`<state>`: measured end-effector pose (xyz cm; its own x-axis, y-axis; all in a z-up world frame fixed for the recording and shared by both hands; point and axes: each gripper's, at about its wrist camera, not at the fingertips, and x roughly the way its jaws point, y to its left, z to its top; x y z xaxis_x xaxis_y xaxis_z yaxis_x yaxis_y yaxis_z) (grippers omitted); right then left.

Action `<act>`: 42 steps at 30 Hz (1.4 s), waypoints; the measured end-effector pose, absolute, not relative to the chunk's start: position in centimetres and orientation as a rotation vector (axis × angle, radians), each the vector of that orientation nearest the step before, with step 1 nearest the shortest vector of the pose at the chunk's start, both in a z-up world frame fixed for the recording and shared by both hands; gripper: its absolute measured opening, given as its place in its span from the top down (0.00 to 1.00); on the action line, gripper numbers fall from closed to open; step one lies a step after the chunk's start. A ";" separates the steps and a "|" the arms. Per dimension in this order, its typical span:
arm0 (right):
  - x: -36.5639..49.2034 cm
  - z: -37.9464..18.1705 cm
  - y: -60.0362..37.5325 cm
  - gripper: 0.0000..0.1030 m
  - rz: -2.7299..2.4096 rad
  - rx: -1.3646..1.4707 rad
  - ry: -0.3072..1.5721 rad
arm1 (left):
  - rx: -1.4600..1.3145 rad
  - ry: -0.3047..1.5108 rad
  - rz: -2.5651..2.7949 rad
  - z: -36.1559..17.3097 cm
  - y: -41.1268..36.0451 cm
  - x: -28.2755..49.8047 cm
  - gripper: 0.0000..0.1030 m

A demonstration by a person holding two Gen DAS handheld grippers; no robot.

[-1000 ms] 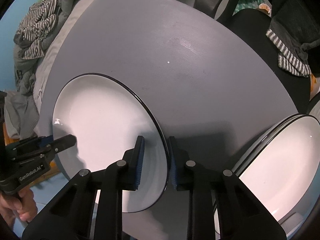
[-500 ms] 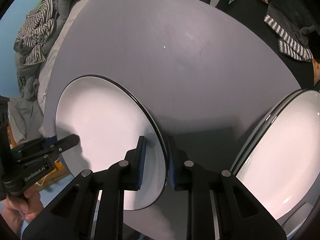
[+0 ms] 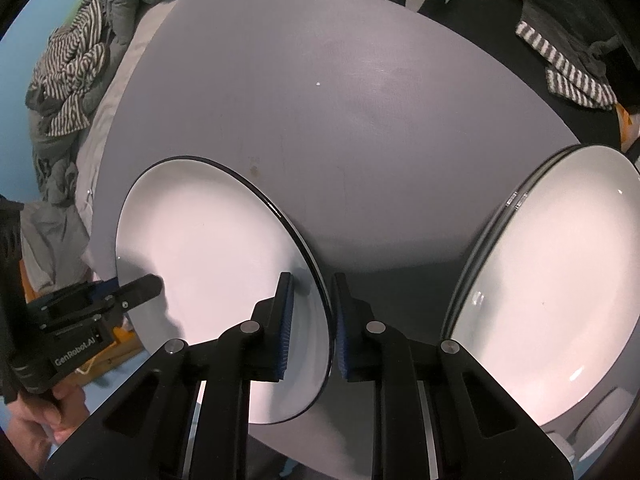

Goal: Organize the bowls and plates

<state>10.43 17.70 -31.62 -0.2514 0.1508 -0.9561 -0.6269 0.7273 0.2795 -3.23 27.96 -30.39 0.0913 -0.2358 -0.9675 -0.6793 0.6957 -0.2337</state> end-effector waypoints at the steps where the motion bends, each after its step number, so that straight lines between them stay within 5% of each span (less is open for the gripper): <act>1: 10.4 -31.5 17.6 0.82 0.767 -0.386 1.671 | -0.798 1.482 0.386 -30.3 27.9 -3.1 0.81; 42: 16.0 -26.8 5.9 0.82 0.649 -0.197 1.621 | -0.616 1.481 0.226 -26.3 20.0 5.4 0.81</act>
